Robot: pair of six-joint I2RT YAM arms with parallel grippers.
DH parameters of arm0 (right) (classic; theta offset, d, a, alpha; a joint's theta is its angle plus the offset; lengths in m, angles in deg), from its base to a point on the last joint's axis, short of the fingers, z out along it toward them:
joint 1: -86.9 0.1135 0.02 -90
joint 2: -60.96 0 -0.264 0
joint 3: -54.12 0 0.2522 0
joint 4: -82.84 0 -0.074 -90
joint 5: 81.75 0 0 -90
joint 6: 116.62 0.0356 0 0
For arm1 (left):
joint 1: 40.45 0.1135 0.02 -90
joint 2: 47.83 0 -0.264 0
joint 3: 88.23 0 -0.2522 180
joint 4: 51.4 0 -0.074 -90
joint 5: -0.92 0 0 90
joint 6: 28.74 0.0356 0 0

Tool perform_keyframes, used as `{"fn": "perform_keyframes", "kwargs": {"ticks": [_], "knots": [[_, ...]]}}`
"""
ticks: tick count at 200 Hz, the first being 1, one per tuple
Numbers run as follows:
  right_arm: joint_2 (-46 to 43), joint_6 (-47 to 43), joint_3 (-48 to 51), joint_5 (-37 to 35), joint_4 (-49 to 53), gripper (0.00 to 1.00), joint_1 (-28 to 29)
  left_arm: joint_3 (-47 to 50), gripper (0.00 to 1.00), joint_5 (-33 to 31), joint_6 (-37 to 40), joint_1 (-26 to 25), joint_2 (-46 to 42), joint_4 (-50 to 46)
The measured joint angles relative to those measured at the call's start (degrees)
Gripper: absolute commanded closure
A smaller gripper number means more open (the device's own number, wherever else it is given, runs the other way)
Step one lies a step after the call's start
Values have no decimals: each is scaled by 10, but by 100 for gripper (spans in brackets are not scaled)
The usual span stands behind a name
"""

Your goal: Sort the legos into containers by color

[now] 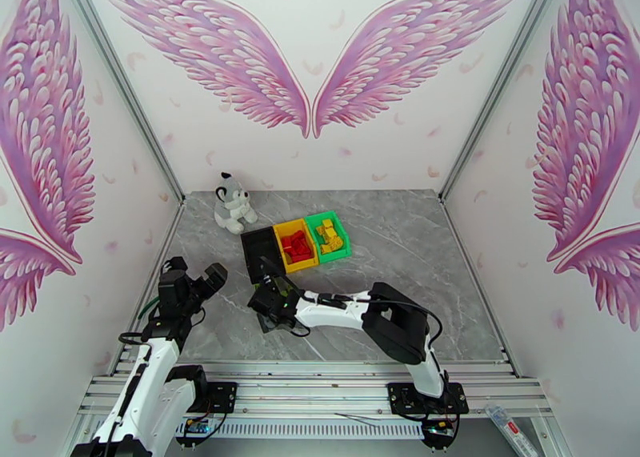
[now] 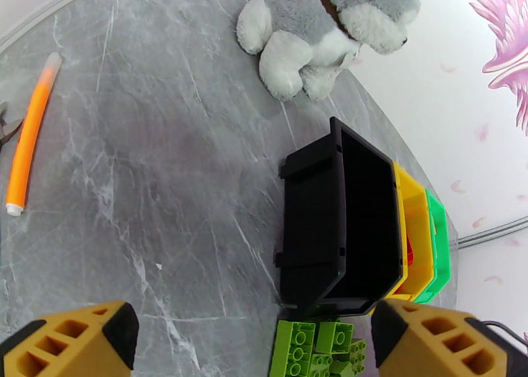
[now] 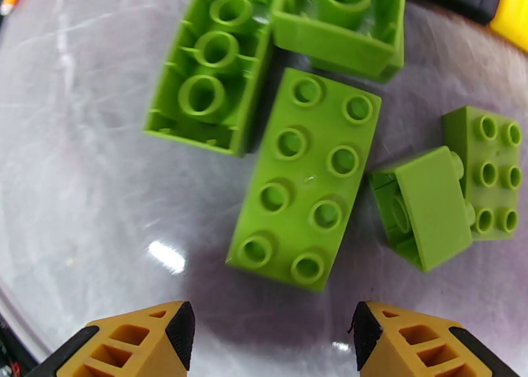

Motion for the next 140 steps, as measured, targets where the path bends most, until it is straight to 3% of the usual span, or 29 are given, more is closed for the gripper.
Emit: {"fn": "perform_keyframes", "kwargs": {"ticks": [71,116,140], "knots": [[49,17,-60,-56,3,43,0,5,1,10,-2,1,0,13],[57,23,-68,-72,-2,73,1,7,1,11,-2,2,0,18],[34,27,-31,-74,-21,81,2,11,1,17,-2,2,0,25]]}}
